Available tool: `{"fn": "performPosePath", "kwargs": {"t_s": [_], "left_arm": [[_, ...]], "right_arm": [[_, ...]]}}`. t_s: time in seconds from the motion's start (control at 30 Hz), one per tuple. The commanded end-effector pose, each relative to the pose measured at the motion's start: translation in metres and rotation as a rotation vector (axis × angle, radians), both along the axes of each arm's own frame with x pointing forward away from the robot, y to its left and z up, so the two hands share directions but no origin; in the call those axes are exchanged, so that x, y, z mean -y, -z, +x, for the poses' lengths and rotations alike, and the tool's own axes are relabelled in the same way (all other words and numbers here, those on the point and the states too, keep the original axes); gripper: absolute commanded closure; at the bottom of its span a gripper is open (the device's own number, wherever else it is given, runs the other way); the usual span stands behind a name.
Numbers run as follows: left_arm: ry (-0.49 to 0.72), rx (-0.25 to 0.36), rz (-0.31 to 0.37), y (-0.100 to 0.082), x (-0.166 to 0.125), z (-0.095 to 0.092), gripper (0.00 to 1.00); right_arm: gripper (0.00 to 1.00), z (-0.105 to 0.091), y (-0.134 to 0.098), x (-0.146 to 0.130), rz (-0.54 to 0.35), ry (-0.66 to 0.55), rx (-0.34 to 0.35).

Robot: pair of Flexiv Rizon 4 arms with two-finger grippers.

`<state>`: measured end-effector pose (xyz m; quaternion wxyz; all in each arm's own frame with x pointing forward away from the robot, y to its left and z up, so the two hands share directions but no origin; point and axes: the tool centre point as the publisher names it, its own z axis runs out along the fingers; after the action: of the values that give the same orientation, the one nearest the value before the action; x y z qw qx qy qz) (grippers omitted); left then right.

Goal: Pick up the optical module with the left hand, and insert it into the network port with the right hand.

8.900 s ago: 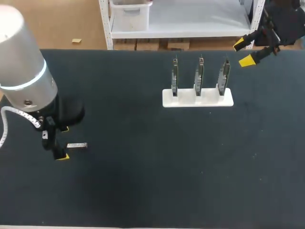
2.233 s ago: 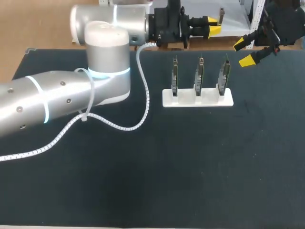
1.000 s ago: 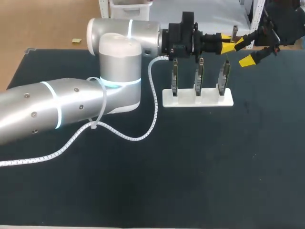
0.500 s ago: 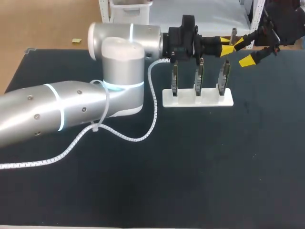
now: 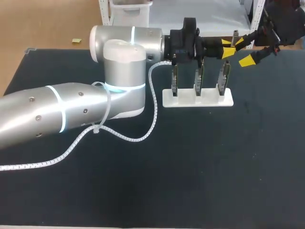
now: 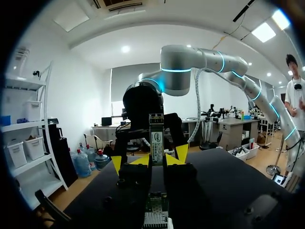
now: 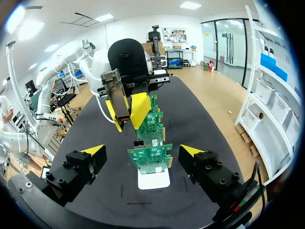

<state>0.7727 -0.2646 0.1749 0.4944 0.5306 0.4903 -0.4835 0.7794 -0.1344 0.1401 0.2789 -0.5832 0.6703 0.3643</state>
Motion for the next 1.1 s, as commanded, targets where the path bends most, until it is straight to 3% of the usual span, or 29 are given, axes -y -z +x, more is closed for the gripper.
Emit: {"fn": "performPosePath", "kwargs": {"t_s": [0.03,1.1], "left_arm": [[-0.008,0.0,-0.003,0.0013,0.0009,0.0001,1.0],[-0.009,0.014,-0.002,-0.0039,0.0022,0.0003,1.0]], "right_arm": [[0.0,-0.0023,-0.0004,-0.0003,-0.001,0.004,0.004],[0.0,-0.0023,-0.0004,-0.0003,-0.001,0.004,0.004]]}}
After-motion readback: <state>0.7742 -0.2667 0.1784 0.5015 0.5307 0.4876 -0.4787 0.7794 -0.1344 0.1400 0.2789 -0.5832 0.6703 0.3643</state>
